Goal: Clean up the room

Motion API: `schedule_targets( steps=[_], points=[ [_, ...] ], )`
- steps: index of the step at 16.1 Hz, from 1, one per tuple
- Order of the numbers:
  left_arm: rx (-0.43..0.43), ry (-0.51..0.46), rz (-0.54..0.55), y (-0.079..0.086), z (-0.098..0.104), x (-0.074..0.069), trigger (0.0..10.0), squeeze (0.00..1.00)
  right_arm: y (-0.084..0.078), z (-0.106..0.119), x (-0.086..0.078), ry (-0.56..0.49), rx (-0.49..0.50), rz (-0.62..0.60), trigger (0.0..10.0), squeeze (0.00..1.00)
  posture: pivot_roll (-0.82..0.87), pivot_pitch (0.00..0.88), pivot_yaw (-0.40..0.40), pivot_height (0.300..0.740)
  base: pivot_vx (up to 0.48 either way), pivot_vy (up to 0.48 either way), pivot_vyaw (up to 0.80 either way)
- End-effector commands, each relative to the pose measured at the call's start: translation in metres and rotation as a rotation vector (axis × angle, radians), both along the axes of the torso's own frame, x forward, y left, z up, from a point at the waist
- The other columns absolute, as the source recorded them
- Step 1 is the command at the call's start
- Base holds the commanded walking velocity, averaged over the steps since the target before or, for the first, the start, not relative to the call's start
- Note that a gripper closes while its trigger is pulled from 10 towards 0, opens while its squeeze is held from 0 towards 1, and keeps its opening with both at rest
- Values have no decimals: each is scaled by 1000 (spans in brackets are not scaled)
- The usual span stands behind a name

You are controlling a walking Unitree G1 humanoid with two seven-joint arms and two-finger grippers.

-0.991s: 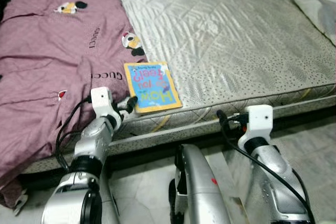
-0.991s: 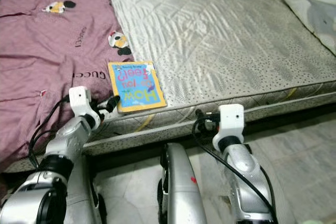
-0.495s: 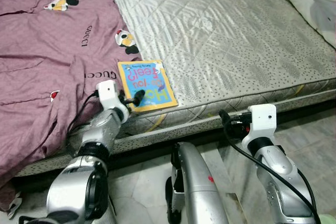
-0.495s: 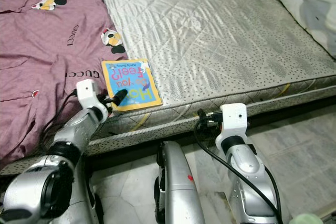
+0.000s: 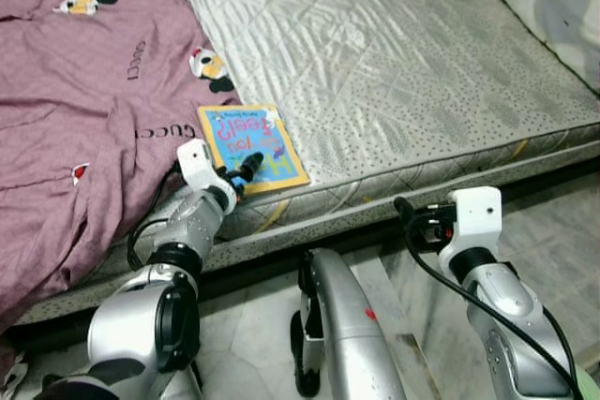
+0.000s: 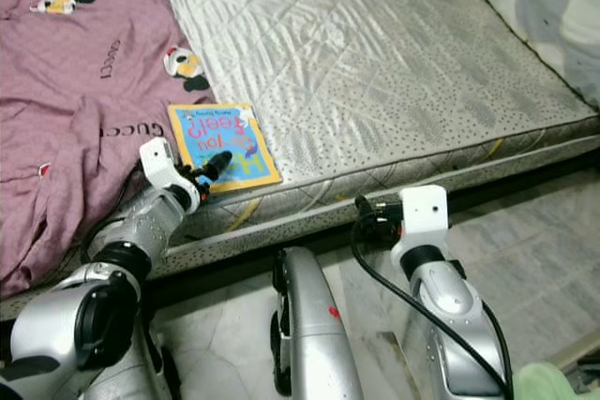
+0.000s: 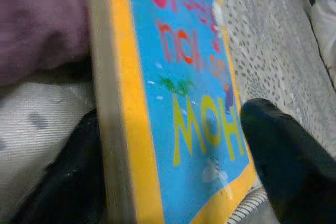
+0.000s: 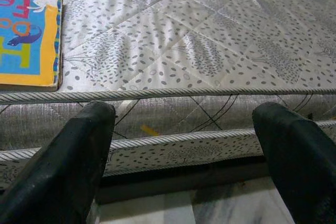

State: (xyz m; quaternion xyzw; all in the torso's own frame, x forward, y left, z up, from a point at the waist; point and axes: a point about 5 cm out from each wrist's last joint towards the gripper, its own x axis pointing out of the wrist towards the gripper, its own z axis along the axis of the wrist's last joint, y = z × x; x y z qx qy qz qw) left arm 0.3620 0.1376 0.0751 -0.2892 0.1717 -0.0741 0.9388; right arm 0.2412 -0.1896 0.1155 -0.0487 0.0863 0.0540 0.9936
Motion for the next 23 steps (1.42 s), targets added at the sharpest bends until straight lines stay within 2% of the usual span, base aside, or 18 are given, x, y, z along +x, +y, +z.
schedule_targets(
  steps=[1, 10, 19, 23],
  points=[
    [-11, 8, -3, -2, -1, 0, 0, 0, -6, 3, -2, -1, -11, -15, 10000, 0, -265, 157, -147, 503, 0, 0, 0],
    [-33, 23, 52, 15, -1, 0, 0, 0, 0, 6, 7, -20, 17, 6, 10000, 0, -241, 134, -135, 503, 0, 0, 0],
    [-47, 1, 35, 13, 5, 4, 0, 0, 3, 6, 11, -28, 20, 9, 10000, 0, -231, 124, -130, 503, 0, 0, 0],
    [-18, -36, 22, 12, 8, 5, 0, 0, 5, 5, 14, -32, 21, 9, 10000, 0, -221, 118, -124, 503, 0, 0, 0]
  ],
)
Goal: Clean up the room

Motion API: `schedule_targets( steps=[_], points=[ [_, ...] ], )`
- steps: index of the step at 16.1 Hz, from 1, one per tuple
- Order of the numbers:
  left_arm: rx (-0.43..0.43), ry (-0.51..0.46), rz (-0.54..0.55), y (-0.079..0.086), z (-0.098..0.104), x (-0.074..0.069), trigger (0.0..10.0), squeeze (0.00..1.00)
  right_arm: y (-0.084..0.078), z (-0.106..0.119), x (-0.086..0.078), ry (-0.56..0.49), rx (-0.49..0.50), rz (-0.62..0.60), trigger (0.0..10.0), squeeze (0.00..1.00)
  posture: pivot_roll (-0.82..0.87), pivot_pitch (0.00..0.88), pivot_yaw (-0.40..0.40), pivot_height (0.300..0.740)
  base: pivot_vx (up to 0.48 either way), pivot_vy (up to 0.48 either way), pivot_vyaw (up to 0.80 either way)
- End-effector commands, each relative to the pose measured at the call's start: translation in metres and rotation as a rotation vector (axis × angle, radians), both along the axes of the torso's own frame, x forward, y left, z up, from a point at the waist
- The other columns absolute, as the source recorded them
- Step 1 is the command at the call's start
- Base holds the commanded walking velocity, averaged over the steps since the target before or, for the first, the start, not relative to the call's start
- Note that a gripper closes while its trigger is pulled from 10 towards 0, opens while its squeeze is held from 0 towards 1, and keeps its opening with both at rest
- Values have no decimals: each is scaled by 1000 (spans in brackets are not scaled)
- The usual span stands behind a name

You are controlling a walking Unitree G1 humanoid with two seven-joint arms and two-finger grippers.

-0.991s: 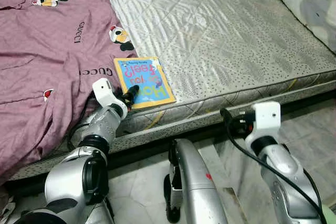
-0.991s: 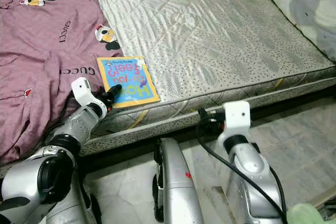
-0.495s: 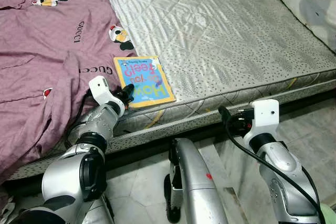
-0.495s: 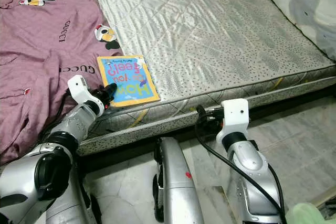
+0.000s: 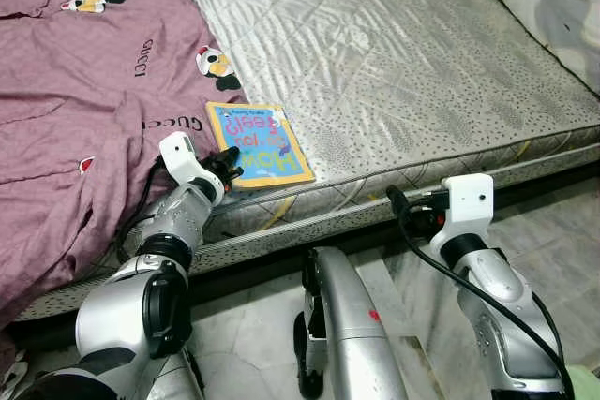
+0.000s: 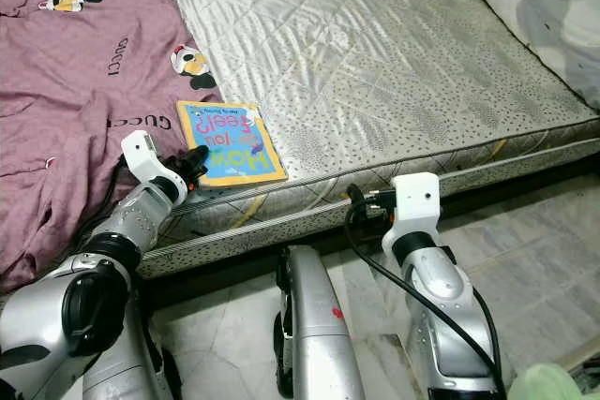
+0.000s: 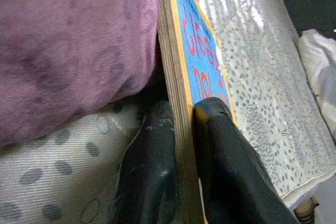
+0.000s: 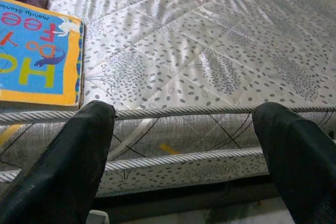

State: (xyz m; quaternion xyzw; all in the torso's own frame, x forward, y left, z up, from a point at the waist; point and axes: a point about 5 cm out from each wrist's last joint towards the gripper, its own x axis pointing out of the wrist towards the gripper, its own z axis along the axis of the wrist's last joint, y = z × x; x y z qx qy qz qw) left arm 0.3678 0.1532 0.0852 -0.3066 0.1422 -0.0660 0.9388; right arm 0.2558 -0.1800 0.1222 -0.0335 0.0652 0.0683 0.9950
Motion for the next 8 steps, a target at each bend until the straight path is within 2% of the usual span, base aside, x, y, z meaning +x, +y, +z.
schedule_targets(
  steps=[1, 3, 5, 6, 7, 8],
  points=[
    [38, -18, -25, -5, 3, 2, 0, 0, -4, -3, 1, 6, -11, -23, 10000, 0, -209, 115, -117, 503, 0, 0, 0],
    [87, -110, -92, -16, 15, 6, 0, 0, -1, -5, 4, 2, -1, -25, 10000, 0, -187, 106, -105, 503, 0, 0, 0],
    [127, -187, -108, -22, 28, 11, 0, 0, 4, -6, 7, -4, 12, -27, 10000, 0, -169, 95, -94, 503, 0, 0, 0],
    [174, -310, -82, -20, 55, 21, 0, 0, 9, -6, 11, -16, 32, -30, 10000, 0, -150, 86, -80, 503, 0, 0, 0],
    [185, -340, -76, -18, 62, 23, 0, 0, 10, -7, 11, -17, 37, -30, 10000, 0, -141, 81, -74, 503, 0, 0, 0],
    [282, -462, -55, -7, 91, 29, 0, 0, 15, -10, 14, -24, 62, -37, 10000, 0, -110, 68, -49, 503, 0, 0, 0]
  ],
)
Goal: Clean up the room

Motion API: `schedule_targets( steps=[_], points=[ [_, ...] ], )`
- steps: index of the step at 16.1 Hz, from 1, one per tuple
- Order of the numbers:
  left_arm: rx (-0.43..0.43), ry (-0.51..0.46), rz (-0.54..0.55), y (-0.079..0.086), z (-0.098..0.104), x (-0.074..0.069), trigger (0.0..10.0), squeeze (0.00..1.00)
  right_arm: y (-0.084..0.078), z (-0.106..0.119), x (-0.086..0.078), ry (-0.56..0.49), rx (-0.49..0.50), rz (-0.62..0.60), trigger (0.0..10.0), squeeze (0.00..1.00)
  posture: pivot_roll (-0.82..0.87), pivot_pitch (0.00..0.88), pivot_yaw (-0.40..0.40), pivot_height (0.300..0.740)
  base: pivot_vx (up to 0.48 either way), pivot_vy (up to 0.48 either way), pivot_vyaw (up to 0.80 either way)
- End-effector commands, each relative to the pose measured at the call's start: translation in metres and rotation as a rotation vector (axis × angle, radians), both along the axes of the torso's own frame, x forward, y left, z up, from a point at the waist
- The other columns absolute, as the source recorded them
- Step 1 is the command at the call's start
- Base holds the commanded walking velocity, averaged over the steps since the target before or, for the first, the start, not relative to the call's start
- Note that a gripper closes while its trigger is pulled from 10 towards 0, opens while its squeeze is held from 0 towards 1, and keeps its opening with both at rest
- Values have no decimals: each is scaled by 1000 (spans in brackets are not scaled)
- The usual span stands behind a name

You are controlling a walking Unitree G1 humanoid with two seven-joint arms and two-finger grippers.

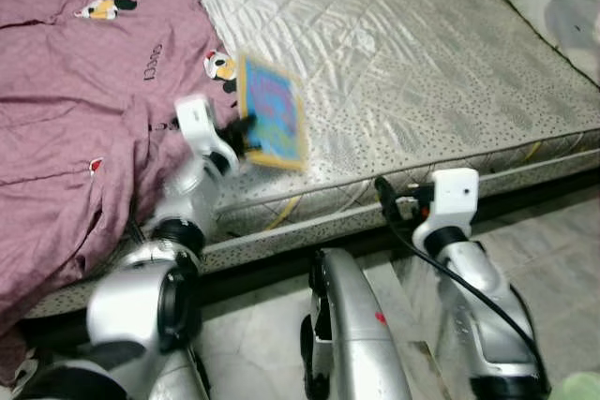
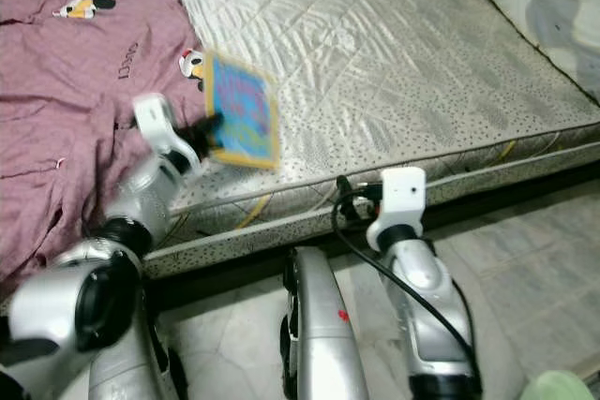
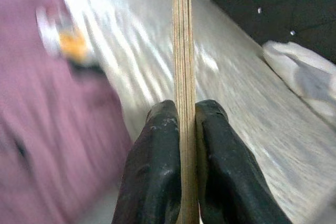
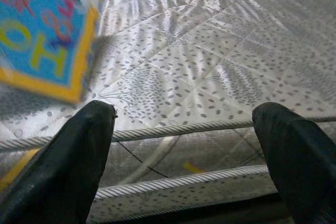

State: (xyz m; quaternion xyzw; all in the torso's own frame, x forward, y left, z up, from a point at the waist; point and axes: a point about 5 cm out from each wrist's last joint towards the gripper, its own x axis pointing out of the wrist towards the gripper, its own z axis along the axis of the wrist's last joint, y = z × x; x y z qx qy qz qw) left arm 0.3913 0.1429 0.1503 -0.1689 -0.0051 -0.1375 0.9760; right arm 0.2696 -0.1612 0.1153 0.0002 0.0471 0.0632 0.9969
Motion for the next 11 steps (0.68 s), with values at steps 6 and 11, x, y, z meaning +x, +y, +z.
schedule_targets(
  steps=[6, 11],
  points=[
    [378, -394, 142, 62, 57, -24, 0, 0, 5, -12, 2, -10, 40, -54, 10000, 0, -44, 48, 9, 503, 0, 0, 0],
    [580, -392, 227, 88, 37, -70, 7569, 0, 11, -6, 4, -60, 145, -19, 10000, 0, -6, 51, 5, 513, 0, 0, 0]
  ],
)
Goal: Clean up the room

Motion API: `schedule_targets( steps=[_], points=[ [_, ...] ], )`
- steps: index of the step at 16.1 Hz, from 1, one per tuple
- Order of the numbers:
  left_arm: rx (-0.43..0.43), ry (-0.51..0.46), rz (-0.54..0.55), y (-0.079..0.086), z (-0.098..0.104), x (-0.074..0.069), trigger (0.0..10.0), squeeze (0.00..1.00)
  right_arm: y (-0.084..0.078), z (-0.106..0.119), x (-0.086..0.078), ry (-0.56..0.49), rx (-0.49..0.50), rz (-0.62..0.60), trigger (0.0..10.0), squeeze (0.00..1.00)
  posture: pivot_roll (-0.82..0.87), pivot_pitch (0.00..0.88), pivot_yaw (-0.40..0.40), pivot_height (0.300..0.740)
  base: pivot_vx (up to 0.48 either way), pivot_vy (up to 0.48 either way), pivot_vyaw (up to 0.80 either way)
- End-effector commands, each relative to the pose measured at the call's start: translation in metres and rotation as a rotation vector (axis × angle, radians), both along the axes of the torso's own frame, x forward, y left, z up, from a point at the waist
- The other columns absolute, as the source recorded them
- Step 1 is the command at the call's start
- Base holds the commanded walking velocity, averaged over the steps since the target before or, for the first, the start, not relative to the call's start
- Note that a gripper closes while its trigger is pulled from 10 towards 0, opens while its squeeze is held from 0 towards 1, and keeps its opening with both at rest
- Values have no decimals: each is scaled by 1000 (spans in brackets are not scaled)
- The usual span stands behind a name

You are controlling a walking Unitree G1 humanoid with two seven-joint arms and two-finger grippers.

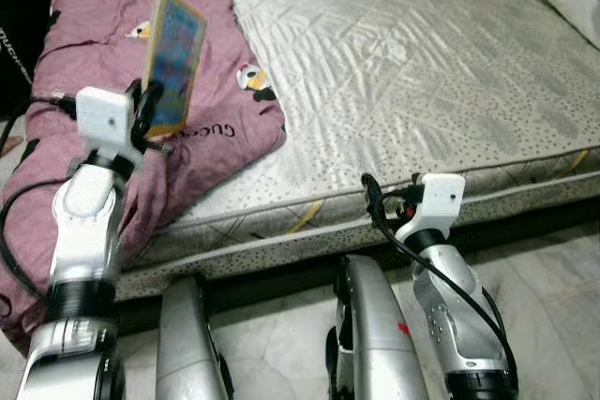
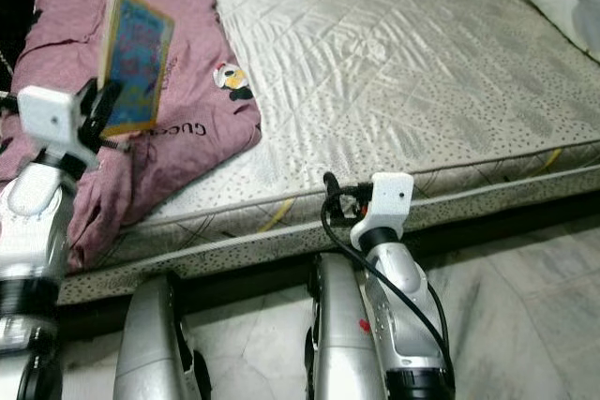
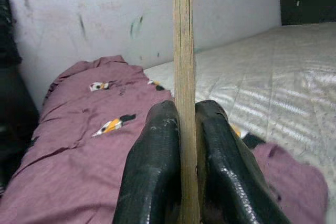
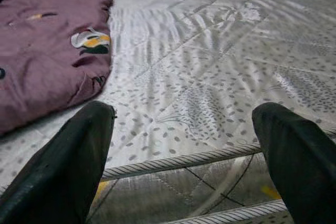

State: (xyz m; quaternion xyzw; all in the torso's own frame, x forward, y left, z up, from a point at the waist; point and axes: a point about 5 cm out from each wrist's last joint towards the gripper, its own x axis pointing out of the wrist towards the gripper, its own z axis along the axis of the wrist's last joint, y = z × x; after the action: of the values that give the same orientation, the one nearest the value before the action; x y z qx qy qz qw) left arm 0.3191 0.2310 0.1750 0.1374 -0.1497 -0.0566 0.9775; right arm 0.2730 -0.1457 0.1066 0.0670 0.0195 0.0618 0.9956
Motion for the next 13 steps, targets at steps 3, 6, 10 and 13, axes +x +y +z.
schedule_targets(
  steps=[3, 6, 10, 13],
  points=[
    [4, -1, 56, -7, -3, -15, 10000, 0, -3, 4, 3, -22, 27, 1, 10000, 0, 1, 56, -2, 547, 0, 0, 0],
    [-63, 69, 65, -16, -20, -19, 10000, 0, -2, 8, 5, -32, 36, 6, 10000, 0, 1, 57, -7, 581, 0, 0, 0],
    [-67, 73, 72, -24, -17, -20, 10000, 0, -5, 11, 8, -41, 35, 6, 10000, 0, -8, 49, -17, 635, 0, 0, 0],
    [-77, 61, 89, -22, -11, -17, 10000, 0, -4, 12, 9, -45, 35, 12, 10000, 0, -11, 44, -18, 674, 0, 0, 0]
  ],
)
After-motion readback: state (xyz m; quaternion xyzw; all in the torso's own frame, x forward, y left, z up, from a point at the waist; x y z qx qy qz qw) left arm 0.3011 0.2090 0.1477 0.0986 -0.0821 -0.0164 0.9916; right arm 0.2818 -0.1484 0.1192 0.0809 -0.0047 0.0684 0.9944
